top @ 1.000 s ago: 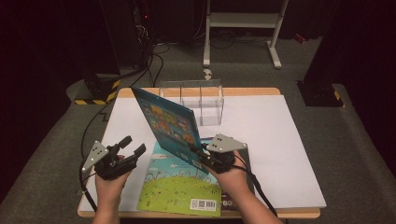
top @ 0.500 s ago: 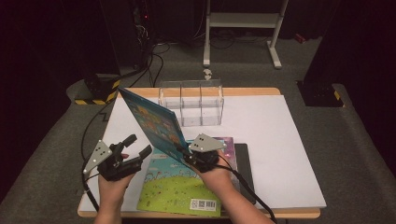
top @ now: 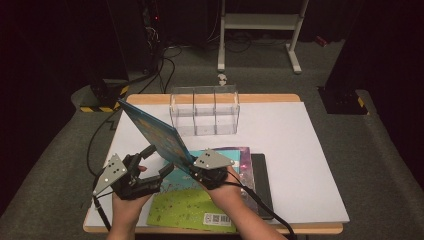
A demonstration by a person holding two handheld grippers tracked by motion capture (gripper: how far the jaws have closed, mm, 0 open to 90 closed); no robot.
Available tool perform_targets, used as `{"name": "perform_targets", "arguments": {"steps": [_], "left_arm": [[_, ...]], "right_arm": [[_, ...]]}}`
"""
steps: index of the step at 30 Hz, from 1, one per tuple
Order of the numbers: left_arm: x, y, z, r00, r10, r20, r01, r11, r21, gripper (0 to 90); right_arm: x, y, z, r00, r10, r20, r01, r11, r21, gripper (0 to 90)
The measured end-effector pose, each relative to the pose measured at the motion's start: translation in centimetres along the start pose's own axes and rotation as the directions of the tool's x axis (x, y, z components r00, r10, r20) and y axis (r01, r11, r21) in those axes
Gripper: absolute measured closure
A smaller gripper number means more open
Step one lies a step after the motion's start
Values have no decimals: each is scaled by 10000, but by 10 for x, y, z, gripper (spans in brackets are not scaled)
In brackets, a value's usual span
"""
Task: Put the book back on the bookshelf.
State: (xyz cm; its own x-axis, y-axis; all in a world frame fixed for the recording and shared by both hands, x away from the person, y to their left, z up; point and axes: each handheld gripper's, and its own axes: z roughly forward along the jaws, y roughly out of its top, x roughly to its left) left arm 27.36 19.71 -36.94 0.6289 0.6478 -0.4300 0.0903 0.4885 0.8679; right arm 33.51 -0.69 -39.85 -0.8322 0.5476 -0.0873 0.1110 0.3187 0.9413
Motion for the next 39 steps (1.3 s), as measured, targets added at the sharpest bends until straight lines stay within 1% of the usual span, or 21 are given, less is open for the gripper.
{"name": "perform_targets", "arguments": {"steps": [1,4,5,7,9,12,13,16,18,20,24,28,31,35,36,39], "left_arm": [[-2,1,0,10000,-36,69,37,10000,-47,195],[-6,1,0,9998,83,155,-82,10000,-37,192],[-8,0,1,9999,-28,132,30,10000,-87,191],[-8,-1,1,9999,-33,147,34,9999,-130,179],[-9,-1,1,9999,-59,83,61,9999,-152,175],[-10,-2,1,10000,68,21,-67,9999,-137,165],[-10,-2,1,10000,52,9,-52,9999,-152,165],[-10,-2,1,10000,58,-9,-58,9998,-177,167],[-10,-2,1,10000,77,-48,-78,9997,-212,170],[-10,-2,2,9998,119,-134,-121,9998,-172,173],[-9,-3,2,9996,151,-240,-155,9997,-173,173],[-11,-3,2,9989,205,-412,-213,9996,-196,164],[-9,-1,2,9987,133,-495,-144,9997,-219,152],[-8,1,1,9977,100,-664,-115,9997,-226,147],[-8,1,0,9974,112,-709,-129,9996,-234,148],[-9,1,0,9953,317,-915,-336,9993,-189,155]], "right_arm": [[1,0,0,10000,-28,-33,28,10000,0,815],[5,0,2,9999,-111,-128,111,9999,22,808],[7,0,2,9997,-171,-157,171,9999,25,805],[11,-1,3,9992,-321,-244,323,9995,45,799],[13,-1,3,9993,-301,-215,302,9995,39,797],[14,-1,3,9992,-337,-194,338,9994,44,796],[14,-1,3,9992,-330,-206,331,9994,49,793],[11,-1,4,9991,-142,-403,147,9998,130,766],[9,-2,3,9979,78,-636,-62,9997,251,719],[7,-5,2,9966,197,-801,-167,9992,375,687],[5,-13,-6,9956,390,-850,-354,9985,428,682],[6,-16,-8,9942,488,-962,-441,9978,503,688],[10,-15,-6,9908,542,-1240,-479,9974,535,680],[18,-13,-3,9871,461,-1530,-374,9975,594,661],[20,-13,-1,9865,416,-1584,-320,9975,627,656],[25,-12,1,9847,345,-1706,-232,9974,681,642]]}}
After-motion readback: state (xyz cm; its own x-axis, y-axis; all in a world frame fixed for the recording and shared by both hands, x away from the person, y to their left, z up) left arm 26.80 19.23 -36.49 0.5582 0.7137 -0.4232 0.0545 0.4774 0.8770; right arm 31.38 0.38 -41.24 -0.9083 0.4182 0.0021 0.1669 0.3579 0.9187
